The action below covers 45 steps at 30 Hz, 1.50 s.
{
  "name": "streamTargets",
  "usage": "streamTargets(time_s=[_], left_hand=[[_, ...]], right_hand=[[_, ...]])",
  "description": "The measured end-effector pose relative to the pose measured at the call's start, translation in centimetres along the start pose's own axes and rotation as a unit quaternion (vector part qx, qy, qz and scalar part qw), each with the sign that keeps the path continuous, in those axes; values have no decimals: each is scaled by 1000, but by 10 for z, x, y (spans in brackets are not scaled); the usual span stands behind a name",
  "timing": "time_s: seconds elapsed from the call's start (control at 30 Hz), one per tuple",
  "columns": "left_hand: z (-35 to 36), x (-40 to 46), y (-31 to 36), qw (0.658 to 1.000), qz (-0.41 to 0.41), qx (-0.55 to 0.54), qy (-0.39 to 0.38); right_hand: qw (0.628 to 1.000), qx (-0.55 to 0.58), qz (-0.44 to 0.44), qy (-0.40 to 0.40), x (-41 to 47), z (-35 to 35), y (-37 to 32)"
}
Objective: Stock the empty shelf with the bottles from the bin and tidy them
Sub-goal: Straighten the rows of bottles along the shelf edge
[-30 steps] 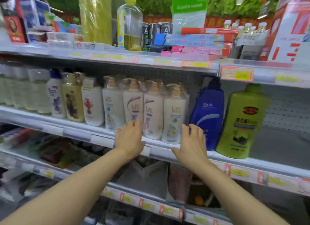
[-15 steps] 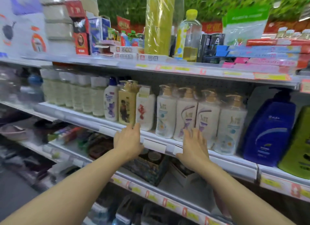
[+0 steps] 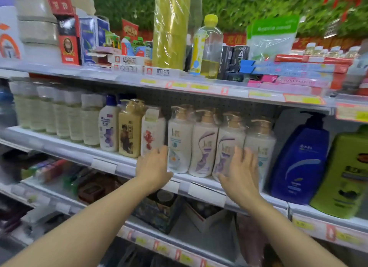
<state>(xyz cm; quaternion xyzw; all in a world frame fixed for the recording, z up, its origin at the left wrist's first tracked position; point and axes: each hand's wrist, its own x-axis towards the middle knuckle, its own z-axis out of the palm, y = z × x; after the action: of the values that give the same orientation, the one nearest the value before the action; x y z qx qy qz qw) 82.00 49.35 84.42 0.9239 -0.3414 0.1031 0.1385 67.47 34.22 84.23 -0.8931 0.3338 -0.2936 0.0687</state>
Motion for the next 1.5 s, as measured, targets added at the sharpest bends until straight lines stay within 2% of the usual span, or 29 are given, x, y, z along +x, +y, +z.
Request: streamTargets(time_s=[0.23, 0.4, 0.5, 0.67, 0.8, 0.93, 1.1, 1.33, 1.5], left_hand=[[0, 31, 58, 993, 99, -30, 63], [3, 52, 76, 983, 143, -25, 112], [3, 66, 78, 978, 145, -14, 152], [0, 81, 66, 971, 122, 74, 192], [-5, 88, 54, 956, 159, 167, 181], [-3, 92, 43, 945, 179, 209, 177], [-5, 96, 39, 948, 192, 193, 165], [-3, 97, 37, 950, 193, 189, 160], [7, 100, 42, 929, 211, 128, 275]], right_hand=[[994, -10, 67, 90, 44, -35, 38], [994, -31, 105, 24, 59, -41, 49], [993, -20, 114, 15, 63, -41, 50], [987, 1, 157, 28, 64, -37, 49], [984, 14, 177, 22, 69, -37, 50], [984, 30, 172, 25, 70, -37, 52], [986, 29, 162, 24, 68, -38, 49], [981, 24, 193, 0, 73, -33, 55], [986, 32, 165, 0, 75, -37, 56]])
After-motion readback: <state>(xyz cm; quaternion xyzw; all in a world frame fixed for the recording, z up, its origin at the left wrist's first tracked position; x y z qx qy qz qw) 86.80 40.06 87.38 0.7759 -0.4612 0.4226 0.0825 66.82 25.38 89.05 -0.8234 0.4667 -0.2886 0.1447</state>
